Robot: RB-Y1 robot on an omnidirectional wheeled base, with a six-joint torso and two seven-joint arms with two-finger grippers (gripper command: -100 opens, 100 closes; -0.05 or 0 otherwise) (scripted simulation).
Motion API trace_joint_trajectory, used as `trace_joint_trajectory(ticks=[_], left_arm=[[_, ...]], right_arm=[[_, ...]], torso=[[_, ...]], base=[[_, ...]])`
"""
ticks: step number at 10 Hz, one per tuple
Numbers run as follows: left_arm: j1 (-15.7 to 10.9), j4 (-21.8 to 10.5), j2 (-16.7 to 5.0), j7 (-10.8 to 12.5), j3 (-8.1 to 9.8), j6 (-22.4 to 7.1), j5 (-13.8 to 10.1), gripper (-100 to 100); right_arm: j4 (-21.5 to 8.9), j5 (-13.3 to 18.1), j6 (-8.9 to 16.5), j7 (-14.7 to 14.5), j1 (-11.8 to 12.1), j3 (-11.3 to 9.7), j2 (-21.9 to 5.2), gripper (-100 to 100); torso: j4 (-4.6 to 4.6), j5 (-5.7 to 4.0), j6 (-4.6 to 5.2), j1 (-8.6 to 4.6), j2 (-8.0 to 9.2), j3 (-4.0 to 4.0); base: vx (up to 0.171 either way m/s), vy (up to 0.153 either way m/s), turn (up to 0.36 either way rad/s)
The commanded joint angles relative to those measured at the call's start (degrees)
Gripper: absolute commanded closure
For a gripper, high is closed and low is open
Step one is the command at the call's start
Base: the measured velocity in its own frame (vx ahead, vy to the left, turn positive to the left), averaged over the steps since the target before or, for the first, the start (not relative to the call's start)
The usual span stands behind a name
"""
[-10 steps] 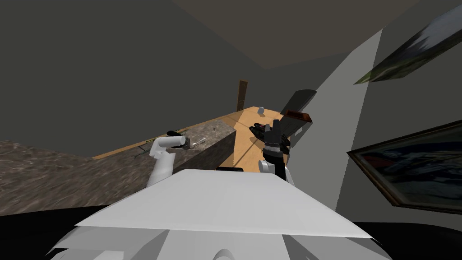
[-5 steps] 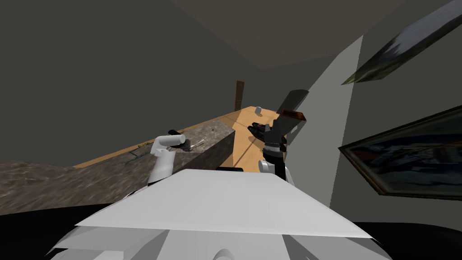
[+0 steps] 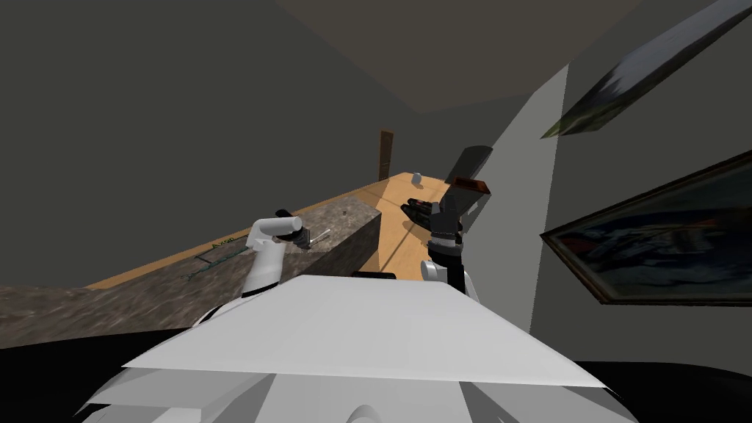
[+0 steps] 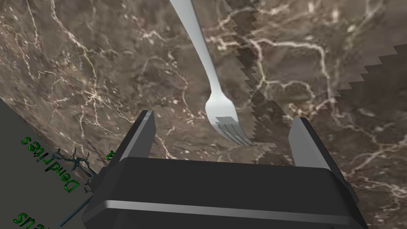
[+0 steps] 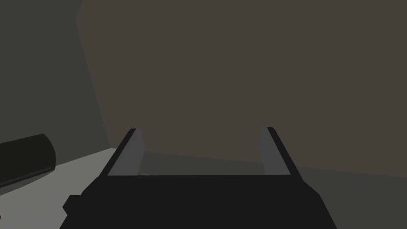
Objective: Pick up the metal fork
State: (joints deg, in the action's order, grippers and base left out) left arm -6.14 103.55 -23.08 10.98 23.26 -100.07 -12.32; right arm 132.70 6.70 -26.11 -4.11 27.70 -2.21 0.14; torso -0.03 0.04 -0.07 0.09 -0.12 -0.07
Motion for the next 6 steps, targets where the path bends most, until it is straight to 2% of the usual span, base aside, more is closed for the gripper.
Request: trace_joint_trajectory(ticks=[1, 4, 5, 6], left_arm=[[-0.7, -1.1, -0.6, 0.5, 0.08, -2.6, -0.8, -100], [-1.6, -2.3, -1.2, 1.2, 0.11, -5.7, -1.8, -100], [-1.5, -2.2, -1.2, 1.0, 0.15, -4.9, -1.6, -100], [-1.5, -2.2, -1.2, 1.1, 0.15, -5.2, -1.7, 0]], right_arm=[[0.0, 0.0, 0.0, 0.0, 0.0, 0.0, 0.0, 0], [0.0, 0.0, 0.0, 0.0, 0.0, 0.0, 0.0, 0], [0.0, 0.0, 0.0, 0.0, 0.0, 0.0, 0.0, 0], [0.0, 0.0, 0.0, 0.0, 0.0, 0.0, 0.0, 0]], torso=[[0.0, 0.0, 0.0, 0.0, 0.0, 0.0], [0.02, -0.01, -0.02, -0.05, 0.09, 0.05], [0.02, -0.01, -0.02, -0.06, 0.11, 0.06], [0.02, -0.02, -0.02, -0.09, 0.09, 0.05]], base=[[0.018, 0.034, -0.101], [-0.007, 0.017, -0.052], [-0.005, 0.005, -0.012], [0.0, 0.0, 0.0]])
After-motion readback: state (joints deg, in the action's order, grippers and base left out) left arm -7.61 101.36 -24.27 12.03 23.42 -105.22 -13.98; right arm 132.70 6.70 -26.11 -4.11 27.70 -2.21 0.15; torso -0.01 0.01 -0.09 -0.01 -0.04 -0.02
